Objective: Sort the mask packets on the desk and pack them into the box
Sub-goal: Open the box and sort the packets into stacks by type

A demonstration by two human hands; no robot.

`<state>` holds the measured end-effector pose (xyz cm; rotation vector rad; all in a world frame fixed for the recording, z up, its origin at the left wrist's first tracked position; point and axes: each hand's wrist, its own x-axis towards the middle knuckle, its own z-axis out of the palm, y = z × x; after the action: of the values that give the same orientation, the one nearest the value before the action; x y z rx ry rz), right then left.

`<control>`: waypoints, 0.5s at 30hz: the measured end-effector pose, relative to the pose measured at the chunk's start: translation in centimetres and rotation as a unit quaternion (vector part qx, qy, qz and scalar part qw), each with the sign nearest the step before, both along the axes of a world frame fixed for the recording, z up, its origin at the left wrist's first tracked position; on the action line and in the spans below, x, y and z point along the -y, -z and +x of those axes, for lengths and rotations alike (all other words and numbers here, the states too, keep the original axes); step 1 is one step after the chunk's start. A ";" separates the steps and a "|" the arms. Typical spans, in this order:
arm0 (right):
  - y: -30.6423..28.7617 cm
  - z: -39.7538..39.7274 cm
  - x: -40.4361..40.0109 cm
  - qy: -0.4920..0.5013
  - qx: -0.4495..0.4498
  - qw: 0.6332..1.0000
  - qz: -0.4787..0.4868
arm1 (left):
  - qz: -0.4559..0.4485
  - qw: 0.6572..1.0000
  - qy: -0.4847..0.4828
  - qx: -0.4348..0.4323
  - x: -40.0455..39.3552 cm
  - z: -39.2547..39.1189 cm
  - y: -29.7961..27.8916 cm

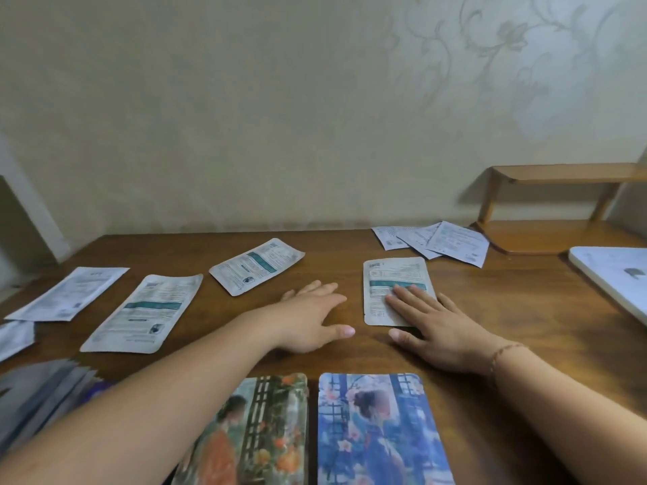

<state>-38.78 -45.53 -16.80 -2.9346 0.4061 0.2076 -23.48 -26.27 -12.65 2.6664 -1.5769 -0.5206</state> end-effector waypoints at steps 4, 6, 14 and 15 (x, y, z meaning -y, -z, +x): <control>-0.1 -3.9 0.3 -0.004 -0.008 1.000 -0.005 | -0.028 0.999 0.017 -0.011 0.2 -2.7 -0.6; -0.4 -7.4 0.2 0.003 -0.002 1.000 -0.007 | -0.053 0.997 0.049 -0.021 0.3 -5.4 -1.1; -1.0 -20.6 -4.0 0.004 -0.072 0.997 -0.009 | -0.042 0.970 0.233 0.058 1.3 -20.3 -0.2; -1.0 -21.4 -4.5 0.006 -0.067 0.998 -0.013 | -0.034 0.972 0.223 0.071 1.5 -21.8 0.4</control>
<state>-60.23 -41.07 -15.84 -2.9519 0.4494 0.4031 -45.28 -27.80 -13.00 2.3410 -2.2075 -0.2696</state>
